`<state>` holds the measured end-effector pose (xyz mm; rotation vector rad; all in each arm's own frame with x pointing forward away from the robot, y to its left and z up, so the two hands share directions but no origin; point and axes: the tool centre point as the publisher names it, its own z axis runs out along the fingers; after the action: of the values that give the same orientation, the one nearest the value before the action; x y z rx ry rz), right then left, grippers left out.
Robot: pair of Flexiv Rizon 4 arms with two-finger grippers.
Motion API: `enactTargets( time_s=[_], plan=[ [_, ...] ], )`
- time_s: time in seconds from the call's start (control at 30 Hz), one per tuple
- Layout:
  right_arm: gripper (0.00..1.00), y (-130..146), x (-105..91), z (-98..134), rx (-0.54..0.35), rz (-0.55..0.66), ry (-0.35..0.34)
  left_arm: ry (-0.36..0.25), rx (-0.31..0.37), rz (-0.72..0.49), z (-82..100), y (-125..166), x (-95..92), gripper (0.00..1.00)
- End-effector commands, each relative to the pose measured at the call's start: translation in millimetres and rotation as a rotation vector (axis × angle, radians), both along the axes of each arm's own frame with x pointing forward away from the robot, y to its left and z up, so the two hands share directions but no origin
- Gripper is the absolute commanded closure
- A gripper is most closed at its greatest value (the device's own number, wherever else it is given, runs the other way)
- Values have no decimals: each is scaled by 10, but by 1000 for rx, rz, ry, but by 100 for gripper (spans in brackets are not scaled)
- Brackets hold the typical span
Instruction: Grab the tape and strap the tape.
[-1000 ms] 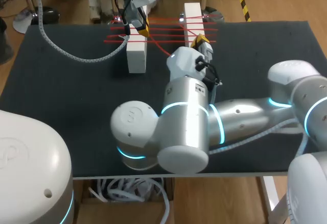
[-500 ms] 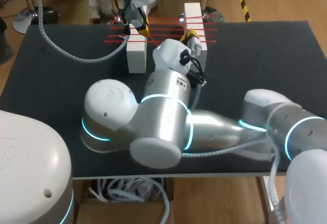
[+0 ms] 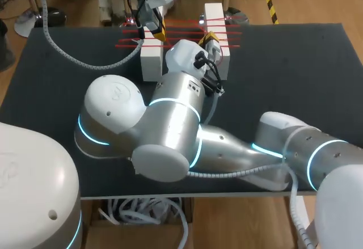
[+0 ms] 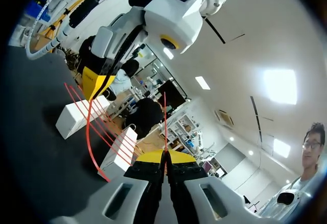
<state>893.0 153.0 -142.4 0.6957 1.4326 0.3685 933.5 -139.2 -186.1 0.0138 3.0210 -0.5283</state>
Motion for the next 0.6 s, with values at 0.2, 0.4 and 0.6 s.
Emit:
enactTargets(
  time_s=[0.2,0.4,0.6],
  plan=[
    [100,6,63,45,-117,40,-74,1,5,2,9,-7,3,100],
    [100,31,144,-38,-274,-9,-127,1,5,2,9,-7,3,100],
    [100,55,198,-87,-459,-60,-104,1,5,2,9,-7,3,100]
  ],
)
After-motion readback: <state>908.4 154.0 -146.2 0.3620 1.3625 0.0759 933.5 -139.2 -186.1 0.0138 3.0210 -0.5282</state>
